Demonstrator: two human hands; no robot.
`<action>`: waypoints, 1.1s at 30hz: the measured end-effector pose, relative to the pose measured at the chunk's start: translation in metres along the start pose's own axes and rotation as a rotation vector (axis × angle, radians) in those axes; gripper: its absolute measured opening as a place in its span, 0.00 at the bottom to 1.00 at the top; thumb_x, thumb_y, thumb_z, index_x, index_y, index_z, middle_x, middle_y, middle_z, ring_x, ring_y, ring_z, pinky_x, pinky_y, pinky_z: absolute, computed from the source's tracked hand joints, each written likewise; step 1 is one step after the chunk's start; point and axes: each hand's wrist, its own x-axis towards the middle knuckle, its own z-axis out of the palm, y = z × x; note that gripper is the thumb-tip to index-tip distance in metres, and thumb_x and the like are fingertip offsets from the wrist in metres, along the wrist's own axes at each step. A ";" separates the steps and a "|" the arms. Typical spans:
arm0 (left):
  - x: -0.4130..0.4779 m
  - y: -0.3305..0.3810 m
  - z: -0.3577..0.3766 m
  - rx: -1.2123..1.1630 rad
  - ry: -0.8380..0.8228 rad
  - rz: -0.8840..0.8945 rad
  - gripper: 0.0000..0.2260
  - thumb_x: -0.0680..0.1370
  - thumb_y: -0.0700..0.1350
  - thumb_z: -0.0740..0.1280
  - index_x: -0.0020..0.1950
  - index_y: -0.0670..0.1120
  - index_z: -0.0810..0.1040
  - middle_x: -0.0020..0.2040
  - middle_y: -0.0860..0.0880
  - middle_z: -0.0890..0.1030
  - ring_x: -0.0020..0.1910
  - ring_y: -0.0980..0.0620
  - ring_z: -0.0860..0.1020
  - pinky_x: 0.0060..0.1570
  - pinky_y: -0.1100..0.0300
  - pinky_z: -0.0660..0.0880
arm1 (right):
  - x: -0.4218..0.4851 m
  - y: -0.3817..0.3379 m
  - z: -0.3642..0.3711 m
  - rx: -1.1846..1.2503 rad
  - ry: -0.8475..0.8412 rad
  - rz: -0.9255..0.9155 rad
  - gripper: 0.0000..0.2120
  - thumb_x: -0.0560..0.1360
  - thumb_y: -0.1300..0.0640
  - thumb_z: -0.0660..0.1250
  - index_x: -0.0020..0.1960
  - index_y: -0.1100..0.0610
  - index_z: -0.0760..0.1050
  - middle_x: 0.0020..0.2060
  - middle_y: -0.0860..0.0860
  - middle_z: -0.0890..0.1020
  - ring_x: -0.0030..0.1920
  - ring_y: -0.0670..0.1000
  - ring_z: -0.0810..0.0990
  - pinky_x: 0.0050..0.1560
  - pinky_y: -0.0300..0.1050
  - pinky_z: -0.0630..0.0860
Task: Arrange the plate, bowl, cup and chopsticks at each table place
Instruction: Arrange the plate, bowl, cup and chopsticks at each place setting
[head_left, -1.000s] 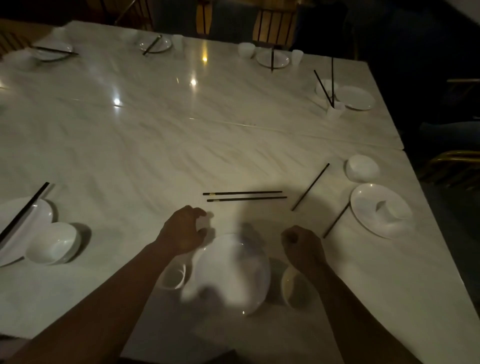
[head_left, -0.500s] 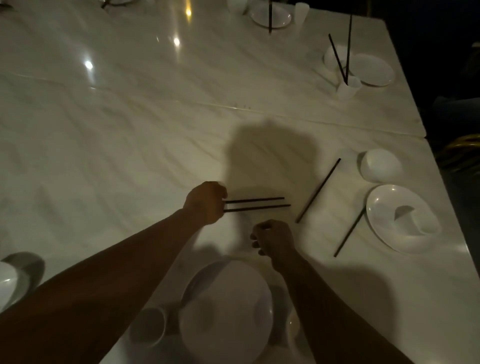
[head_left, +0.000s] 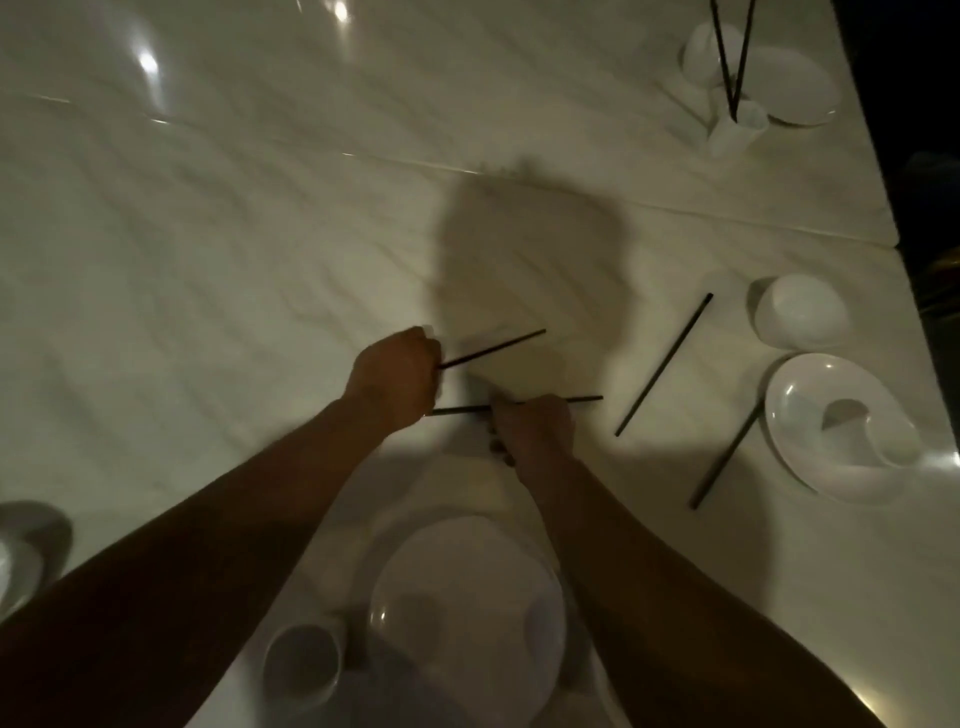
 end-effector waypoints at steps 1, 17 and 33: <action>-0.008 -0.006 -0.009 -0.018 0.070 -0.009 0.06 0.74 0.43 0.67 0.46 0.41 0.80 0.46 0.41 0.79 0.44 0.37 0.79 0.39 0.50 0.75 | -0.001 -0.003 0.004 0.029 0.008 0.017 0.23 0.64 0.41 0.72 0.40 0.62 0.82 0.26 0.54 0.83 0.23 0.53 0.82 0.27 0.51 0.81; -0.124 0.002 -0.054 -0.529 0.343 -0.373 0.03 0.74 0.46 0.71 0.43 0.47 0.81 0.33 0.52 0.81 0.31 0.55 0.79 0.36 0.63 0.76 | -0.022 -0.031 -0.023 0.405 0.027 0.009 0.10 0.69 0.55 0.76 0.40 0.61 0.78 0.41 0.59 0.83 0.39 0.56 0.83 0.44 0.56 0.84; -0.199 0.087 0.049 -0.406 -0.153 -0.382 0.09 0.71 0.50 0.70 0.50 0.50 0.82 0.50 0.50 0.83 0.50 0.51 0.81 0.52 0.60 0.76 | -0.083 0.057 -0.102 0.109 0.056 -0.335 0.10 0.70 0.61 0.76 0.50 0.60 0.81 0.37 0.55 0.86 0.36 0.52 0.86 0.42 0.57 0.84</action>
